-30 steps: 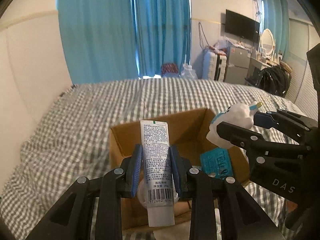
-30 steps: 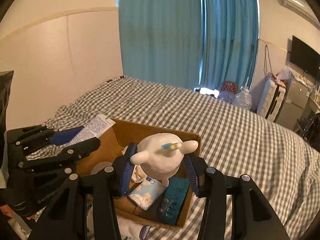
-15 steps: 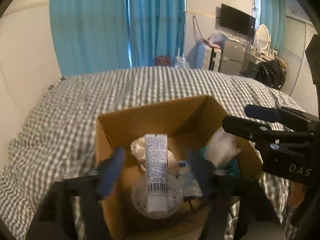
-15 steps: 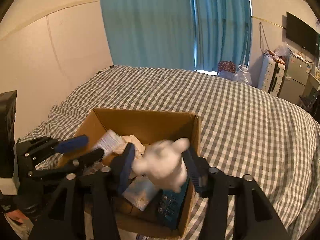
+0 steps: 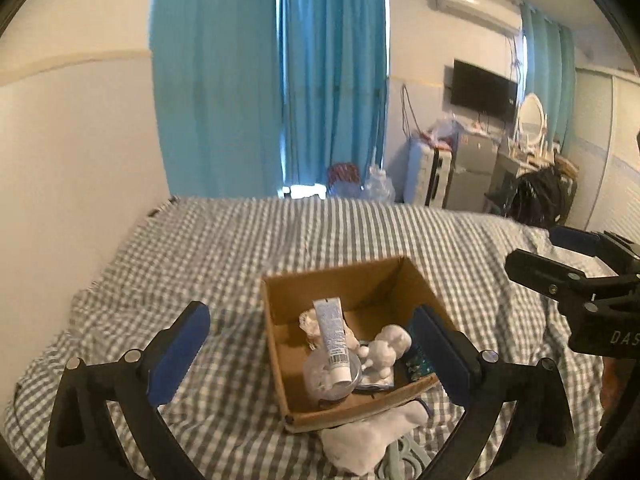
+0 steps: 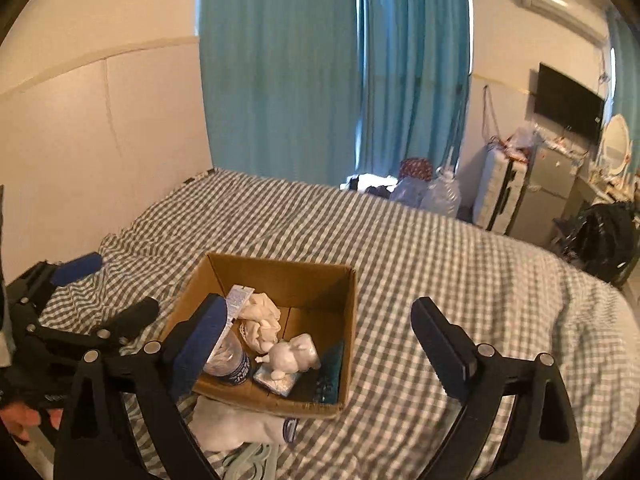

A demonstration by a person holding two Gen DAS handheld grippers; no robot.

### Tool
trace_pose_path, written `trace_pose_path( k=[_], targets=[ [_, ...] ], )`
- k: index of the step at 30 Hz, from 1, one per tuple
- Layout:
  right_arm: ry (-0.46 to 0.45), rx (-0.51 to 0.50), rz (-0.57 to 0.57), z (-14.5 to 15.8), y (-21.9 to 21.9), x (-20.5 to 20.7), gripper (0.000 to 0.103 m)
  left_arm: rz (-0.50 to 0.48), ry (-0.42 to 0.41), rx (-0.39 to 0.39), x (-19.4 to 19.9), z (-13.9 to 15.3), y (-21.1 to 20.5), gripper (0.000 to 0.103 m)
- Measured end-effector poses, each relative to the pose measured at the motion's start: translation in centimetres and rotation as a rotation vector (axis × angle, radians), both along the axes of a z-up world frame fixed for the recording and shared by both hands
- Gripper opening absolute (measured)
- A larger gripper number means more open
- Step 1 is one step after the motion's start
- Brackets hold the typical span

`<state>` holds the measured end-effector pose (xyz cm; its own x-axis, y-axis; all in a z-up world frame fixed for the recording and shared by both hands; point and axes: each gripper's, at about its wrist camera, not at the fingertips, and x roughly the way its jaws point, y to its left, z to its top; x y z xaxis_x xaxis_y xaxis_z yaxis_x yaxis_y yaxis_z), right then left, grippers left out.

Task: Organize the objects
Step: 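Carry tube and toy figure over the box and open both grippers, then grasp the grey-green clip with the right gripper while the left grasps the white sock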

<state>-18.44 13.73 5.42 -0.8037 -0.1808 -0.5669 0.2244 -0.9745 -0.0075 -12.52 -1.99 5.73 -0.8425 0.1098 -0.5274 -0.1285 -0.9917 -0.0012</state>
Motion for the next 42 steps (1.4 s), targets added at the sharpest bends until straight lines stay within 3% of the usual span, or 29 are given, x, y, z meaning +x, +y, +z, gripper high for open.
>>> trace_pose_path(
  k=[7, 13, 19, 27, 34, 39, 42],
  targets=[
    [0.076, 0.027, -0.014, 4.7, -0.7, 5.9, 0.103, 0.006, 0.041, 0.005, 4.7, 2.6, -1.1, 0.103],
    [0.076, 0.069, -0.017, 4.6, -1.2, 9.7, 0.103, 0.02, 0.008, 0.002, 7.5, 0.6, -2.4, 0.103],
    [0.021, 0.049, -0.051, -0.9, -0.9, 11.7, 0.103, 0.068, -0.037, 0.001, 9.1, -4.9, -3.0, 0.103],
    [-0.234, 0.015, -0.086, -13.7, -1.7, 9.0, 0.103, 0.104, -0.166, -0.054, 7.3, -14.0, -2.9, 0.103],
    [-0.358, 0.039, -0.022, -20.2, -4.7, 6.2, 0.101, 0.117, -0.255, -0.016, 6.1, -18.1, -4.6, 0.103],
    [-0.416, 0.039, 0.013, -23.3, -5.6, 4.4, 0.087, 0.112, -0.28, 0.008, 5.8, -18.8, -4.9, 0.103],
    [-0.44, -0.012, 0.068, -23.7, -5.4, 4.5, 0.065, 0.095, -0.28, -0.014, 5.9, -18.8, -4.1, 0.103]
  ],
)
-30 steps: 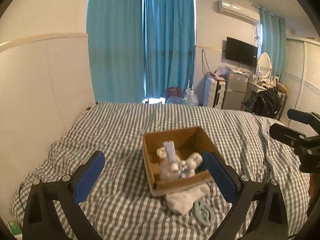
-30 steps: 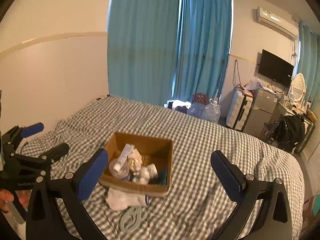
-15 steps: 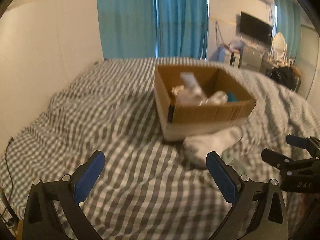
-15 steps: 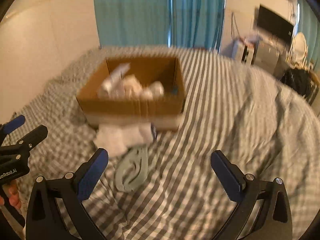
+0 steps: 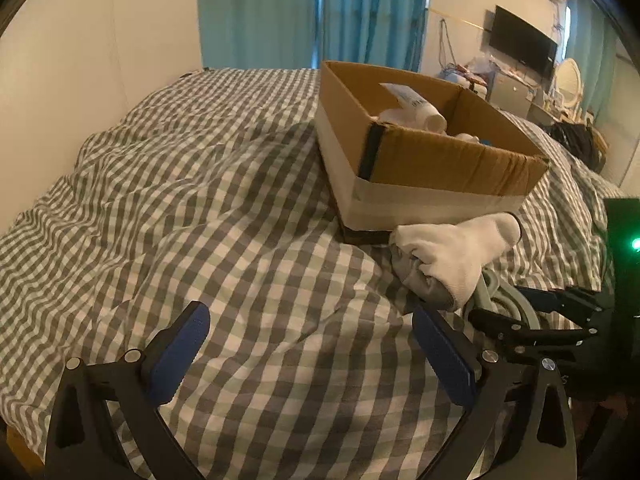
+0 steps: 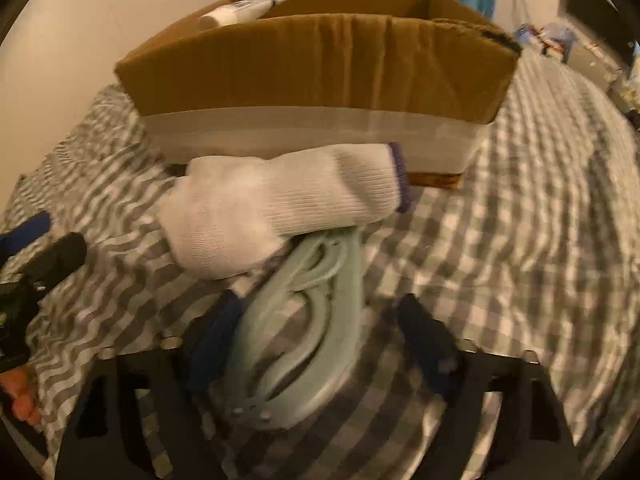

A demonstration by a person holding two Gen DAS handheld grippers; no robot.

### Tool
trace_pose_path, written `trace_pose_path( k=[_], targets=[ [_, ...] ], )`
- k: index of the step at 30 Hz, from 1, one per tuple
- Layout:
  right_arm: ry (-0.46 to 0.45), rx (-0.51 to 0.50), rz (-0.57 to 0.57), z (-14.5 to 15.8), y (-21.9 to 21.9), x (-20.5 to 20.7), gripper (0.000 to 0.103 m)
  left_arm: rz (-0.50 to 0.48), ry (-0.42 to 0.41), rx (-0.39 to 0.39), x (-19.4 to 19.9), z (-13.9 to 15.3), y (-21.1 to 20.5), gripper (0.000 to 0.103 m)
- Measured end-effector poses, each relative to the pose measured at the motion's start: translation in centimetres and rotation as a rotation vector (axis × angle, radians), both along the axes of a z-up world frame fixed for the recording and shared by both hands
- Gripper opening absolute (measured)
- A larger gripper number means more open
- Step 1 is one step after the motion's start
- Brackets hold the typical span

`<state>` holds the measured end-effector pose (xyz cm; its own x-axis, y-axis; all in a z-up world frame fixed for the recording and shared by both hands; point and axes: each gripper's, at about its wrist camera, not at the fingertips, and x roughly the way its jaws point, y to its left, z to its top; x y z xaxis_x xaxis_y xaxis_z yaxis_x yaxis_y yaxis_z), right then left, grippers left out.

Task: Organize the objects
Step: 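Grasp the grey-green clip with the right gripper while the left grasps the white sock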

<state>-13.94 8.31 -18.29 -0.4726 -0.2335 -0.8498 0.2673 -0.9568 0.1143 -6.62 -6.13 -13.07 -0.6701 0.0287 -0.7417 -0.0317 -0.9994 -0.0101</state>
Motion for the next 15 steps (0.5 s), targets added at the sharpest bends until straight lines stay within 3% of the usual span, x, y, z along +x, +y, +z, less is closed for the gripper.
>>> trace_pose_path(
  k=[1, 5, 6, 9, 11, 15],
  targets=[
    [0.0, -0.009, 0.015, 0.1, 0.0, 0.2, 0.059, -0.007, 0.0, -0.014, 0.0, 0.0, 0.4, 0.103],
    [0.039, 0.027, 0.029, 1.2, 0.4, 1.5, 0.057, -0.038, 0.011, -0.033, 0.1, 0.7, 1.9, 0.103],
    [0.048, 0.022, 0.022, 1.5, 0.8, 1.8, 0.052, -0.047, 0.015, -0.027, 0.0, 1.0, 2.3, 0.103],
    [0.078, 0.014, -0.006, 3.0, 2.6, 2.6, 0.02, -0.078, 0.013, -0.004, -0.6, 1.5, 4.0, 0.103],
    [0.072, 0.032, -0.017, 3.3, 3.8, 2.6, 0.02, -0.092, 0.006, 0.011, -1.5, 1.6, 5.3, 0.103],
    [0.043, -0.044, -0.049, 3.0, 5.6, 2.6, 0.02, -0.119, -0.018, 0.005, -3.2, 0.9, 7.7, 0.103]
  ],
)
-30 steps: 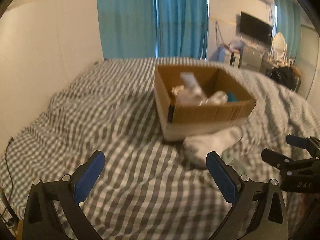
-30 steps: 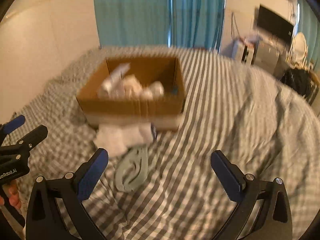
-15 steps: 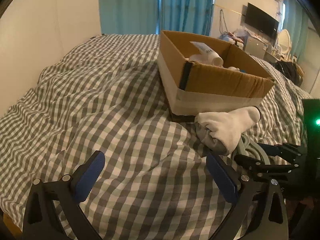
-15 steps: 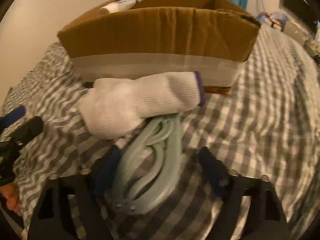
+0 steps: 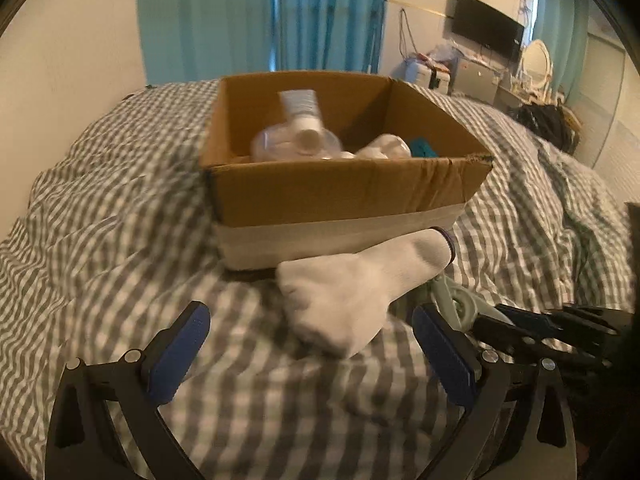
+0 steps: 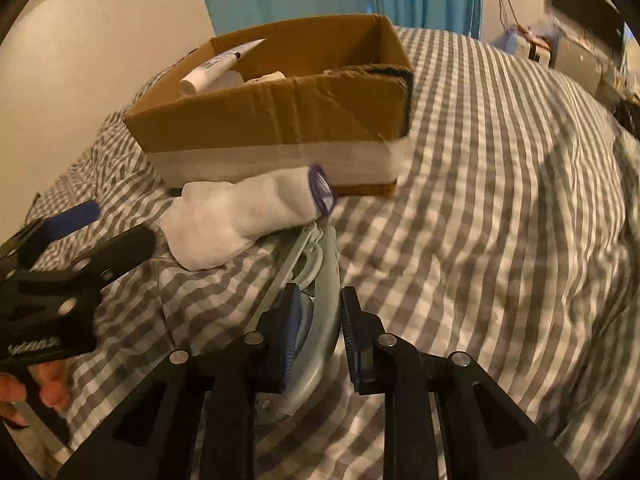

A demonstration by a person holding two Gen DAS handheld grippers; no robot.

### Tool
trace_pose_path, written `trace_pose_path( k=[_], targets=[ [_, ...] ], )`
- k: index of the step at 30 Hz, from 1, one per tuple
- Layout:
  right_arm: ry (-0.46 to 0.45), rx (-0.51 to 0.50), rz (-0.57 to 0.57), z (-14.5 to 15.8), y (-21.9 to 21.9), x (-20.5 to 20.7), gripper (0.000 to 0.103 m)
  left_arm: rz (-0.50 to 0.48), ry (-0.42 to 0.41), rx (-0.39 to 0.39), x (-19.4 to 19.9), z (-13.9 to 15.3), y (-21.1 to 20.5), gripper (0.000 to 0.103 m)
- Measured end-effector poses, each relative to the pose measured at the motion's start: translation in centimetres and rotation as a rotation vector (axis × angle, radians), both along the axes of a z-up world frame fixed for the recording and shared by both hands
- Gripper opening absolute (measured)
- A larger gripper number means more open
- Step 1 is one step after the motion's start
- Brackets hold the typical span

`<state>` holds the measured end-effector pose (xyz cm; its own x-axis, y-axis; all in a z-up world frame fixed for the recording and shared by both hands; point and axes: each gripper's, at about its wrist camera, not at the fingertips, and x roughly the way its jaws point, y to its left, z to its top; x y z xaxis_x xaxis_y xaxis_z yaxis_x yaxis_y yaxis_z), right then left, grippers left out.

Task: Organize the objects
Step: 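Grasp the grey-green clip with the right gripper while the left grasps the white sock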

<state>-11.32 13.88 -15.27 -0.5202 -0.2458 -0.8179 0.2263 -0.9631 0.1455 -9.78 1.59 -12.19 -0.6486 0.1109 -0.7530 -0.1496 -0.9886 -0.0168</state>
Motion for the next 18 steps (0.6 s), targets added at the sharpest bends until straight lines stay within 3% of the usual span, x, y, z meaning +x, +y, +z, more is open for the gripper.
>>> trace_pose_path(
  k=[4, 6, 7, 9, 12, 18],
  targets=[
    [0.037, 0.0, -0.024, 0.9, 1.4, 0.7, 0.018, -0.015, -0.072, -0.038, -1.8, -2.1, 1.5, 0.103],
    [0.066, 0.022, -0.05, 1.8, 2.0, 0.8, 0.012, -0.053, -0.115, -0.022, -2.7, -3.1, 2.1, 0.1],
    [0.071, 0.019, -0.06, 2.1, 2.4, 0.9, 0.011, -0.073, -0.137, -0.013, -3.1, -3.6, 2.4, 0.096],
    [0.078, 0.011, -0.083, 2.3, 3.0, 0.7, 0.011, -0.061, -0.16, -0.048, -3.7, -4.4, 2.8, 0.075],
    [0.073, 0.023, -0.086, 2.6, 2.9, -0.1, 0.011, -0.046, -0.149, -0.055, -3.5, -4.4, 2.4, 0.059],
    [0.092, 0.023, -0.084, 3.2, 2.8, 0.5, 0.011, -0.022, -0.09, -0.041, -1.1, -2.2, 1.2, 0.051]
  ],
)
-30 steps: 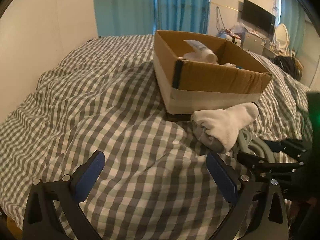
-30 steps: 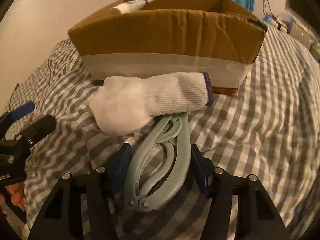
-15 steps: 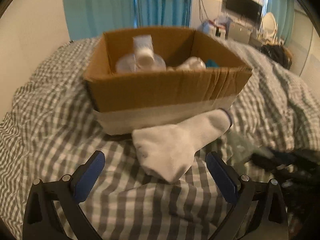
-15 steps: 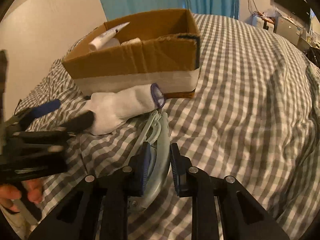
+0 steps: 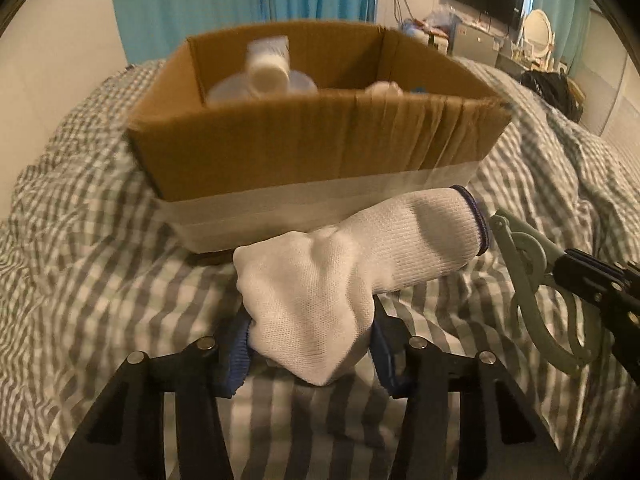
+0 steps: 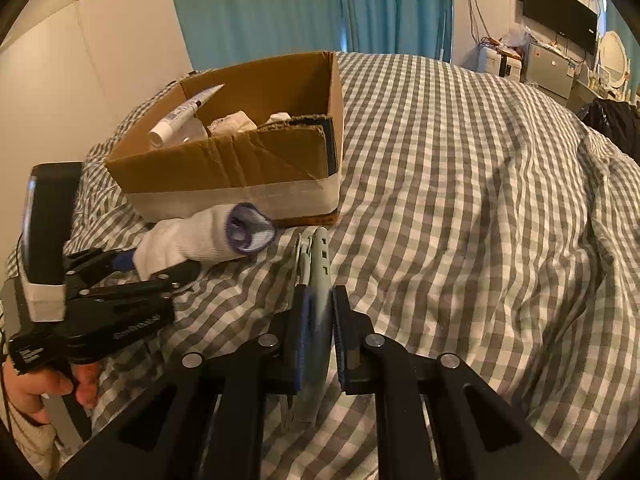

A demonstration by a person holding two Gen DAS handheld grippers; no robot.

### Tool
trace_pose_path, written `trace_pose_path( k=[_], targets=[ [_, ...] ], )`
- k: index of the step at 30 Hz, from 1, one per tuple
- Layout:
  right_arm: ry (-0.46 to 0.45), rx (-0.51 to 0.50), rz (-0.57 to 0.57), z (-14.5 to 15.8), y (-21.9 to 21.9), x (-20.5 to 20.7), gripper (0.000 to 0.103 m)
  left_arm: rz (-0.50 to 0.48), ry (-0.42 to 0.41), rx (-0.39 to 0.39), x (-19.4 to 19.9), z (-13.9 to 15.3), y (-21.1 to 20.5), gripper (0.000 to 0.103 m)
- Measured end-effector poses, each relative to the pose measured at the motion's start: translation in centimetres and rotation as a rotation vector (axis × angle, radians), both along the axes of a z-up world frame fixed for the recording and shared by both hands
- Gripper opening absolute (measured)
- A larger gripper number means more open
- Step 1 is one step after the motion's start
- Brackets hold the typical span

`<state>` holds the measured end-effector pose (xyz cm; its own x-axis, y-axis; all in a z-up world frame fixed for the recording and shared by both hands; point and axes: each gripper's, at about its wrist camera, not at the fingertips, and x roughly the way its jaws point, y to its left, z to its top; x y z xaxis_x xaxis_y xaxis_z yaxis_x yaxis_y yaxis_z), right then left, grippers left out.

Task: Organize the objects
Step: 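Grasp the grey-green clip with the right gripper while the left grasps the white sock, then carry sock and clip into the box and open both grippers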

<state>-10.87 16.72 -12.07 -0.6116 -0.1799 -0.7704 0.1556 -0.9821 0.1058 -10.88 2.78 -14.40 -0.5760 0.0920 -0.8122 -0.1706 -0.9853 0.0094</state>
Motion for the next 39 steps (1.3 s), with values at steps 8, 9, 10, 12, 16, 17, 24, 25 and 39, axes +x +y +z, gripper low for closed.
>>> trace_pose_path(
  k=[8, 9, 10, 12, 16, 17, 24, 25, 39],
  targets=[
    [0.069, -0.019, 0.024, 3.7, -0.3, 1.4, 0.011, 0.021, 0.148, 0.059, 3.3, 7.4, -1.6, 0.05],
    [0.085, -0.018, 0.029, 4.4, -0.3, 1.4, 0.011, 0.018, 0.176, 0.067, 3.4, 8.9, -1.7, 0.05],
    [0.101, -0.016, 0.036, 5.2, -0.4, 1.4, 0.011, 0.016, 0.196, 0.073, 3.2, 10.0, -2.0, 0.05],
    [0.148, 0.003, 0.052, 7.5, -0.7, 0.9, 0.011, 0.004, 0.238, 0.072, 2.9, 12.3, -2.2, 0.05],
    [0.238, 0.012, 0.086, 12.0, -1.7, -0.8, 0.011, 0.023, 0.306, 0.027, 1.2, 15.6, -2.2, 0.05],
    [0.266, 0.009, 0.097, 13.4, -2.0, -1.6, 0.011, 0.028, 0.315, 0.029, 0.6, 16.2, -2.2, 0.05],
    [0.373, 0.048, 0.137, 17.5, -4.5, -7.4, 0.011, 0.053, 0.349, -0.003, -5.1, 17.8, -1.4, 0.05],
    [0.379, 0.05, 0.144, 17.6, -4.9, -8.3, 0.011, 0.058, 0.34, -0.006, -6.2, 17.5, -1.3, 0.05],
    [0.222, -0.001, 0.153, 8.7, -5.2, -18.7, 0.009, 0.088, 0.151, -0.029, -13.6, 8.7, -0.2, 0.053]
  ],
)
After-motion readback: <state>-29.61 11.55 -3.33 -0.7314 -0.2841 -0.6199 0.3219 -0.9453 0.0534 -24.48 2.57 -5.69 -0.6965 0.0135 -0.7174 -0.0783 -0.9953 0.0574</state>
